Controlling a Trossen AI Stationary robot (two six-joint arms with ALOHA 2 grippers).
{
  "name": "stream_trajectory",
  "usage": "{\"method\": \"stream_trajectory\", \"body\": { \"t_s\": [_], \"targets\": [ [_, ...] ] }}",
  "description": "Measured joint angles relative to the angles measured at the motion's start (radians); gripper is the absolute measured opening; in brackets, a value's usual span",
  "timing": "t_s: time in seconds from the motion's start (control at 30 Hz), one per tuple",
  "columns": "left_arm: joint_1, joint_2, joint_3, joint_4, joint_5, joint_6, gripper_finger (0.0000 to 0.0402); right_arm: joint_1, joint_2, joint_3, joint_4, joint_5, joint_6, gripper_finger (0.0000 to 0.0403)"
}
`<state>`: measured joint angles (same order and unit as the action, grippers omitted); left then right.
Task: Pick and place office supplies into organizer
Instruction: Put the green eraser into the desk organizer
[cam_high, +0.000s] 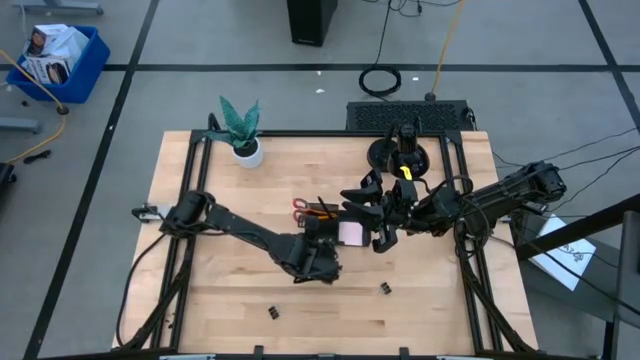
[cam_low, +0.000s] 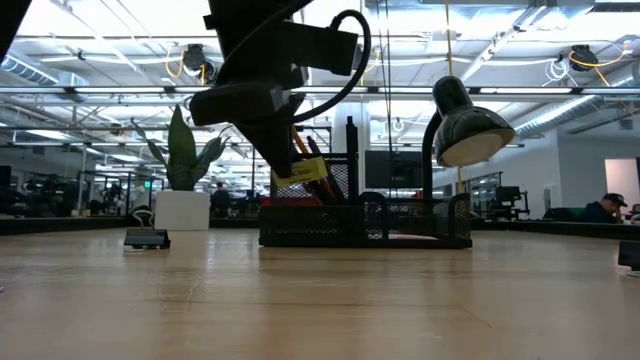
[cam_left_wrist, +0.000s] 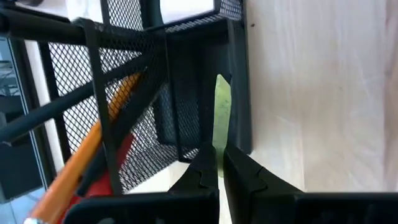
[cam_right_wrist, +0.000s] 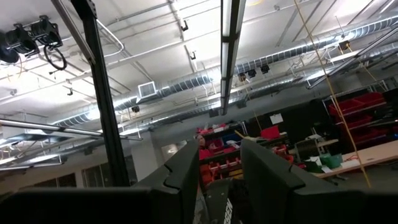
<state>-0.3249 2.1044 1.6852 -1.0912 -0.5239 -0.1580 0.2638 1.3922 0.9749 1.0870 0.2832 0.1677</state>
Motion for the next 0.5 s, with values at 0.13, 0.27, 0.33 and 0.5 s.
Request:
{"method": "stream_trajectory", "body": {
  "t_s": [0.13,0.27,0.33,0.5],
  "targets": [
    [0.016,0.0,0.0,0.013,0.0,0.015,0.0,0.0,0.0,0.0,0.0,0.0,-0.004,0.0109],
    [0.039,0.0,0.0,0.027,0.012,0.038,0.0,0.0,0.0,0.0,0.0,0.001,-0.004,0.0109],
    [0.047,0.0,0.0,0.026,0.017,0.048,0.0,0.0,0.0,0.0,0.0,0.001,-0.004,0.0109],
    [0.057,0.001,0.0,0.029,0.028,0.048,0.0,0.0,0.0,0.0,-0.001,0.002,-0.004,0.0109]
  ]
}}
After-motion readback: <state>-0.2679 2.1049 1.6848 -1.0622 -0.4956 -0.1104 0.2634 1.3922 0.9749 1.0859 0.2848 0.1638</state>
